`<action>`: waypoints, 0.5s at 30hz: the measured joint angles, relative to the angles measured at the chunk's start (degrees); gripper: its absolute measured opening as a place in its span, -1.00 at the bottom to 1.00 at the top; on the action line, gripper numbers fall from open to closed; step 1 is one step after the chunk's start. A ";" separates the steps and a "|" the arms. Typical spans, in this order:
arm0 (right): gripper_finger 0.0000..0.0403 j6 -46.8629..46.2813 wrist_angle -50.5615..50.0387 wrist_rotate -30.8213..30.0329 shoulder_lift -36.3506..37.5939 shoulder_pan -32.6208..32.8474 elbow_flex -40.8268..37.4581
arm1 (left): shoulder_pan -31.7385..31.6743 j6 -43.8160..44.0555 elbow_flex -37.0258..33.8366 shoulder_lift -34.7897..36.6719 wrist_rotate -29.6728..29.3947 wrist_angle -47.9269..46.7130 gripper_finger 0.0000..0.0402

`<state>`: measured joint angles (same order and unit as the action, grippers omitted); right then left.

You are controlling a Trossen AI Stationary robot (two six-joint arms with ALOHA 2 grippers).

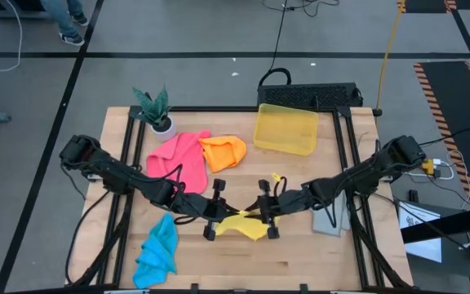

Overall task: Fold microfiber towels
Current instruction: Fold the yellow kitchen towel

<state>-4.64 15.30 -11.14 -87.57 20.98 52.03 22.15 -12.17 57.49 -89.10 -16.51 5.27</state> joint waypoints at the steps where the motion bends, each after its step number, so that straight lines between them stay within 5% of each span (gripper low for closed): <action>1: -0.76 0.01 0.27 -0.91 -0.09 -0.12 0.01 | 0.00 -0.33 0.00 0.00 0.00 0.52 -0.86; 4: -0.95 0.97 -0.22 -2.52 -0.31 -0.33 0.00 | 0.00 -1.37 0.04 0.02 0.00 2.10 -0.68; 15: -0.98 1.05 4.41 -13.18 -0.24 6.44 -5.57 | 5.82 1.34 0.04 4.67 -3.93 -9.39 -0.05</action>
<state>-3.59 19.72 -24.32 -87.81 27.41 46.47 27.97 -10.83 57.53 -84.43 -20.44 -4.12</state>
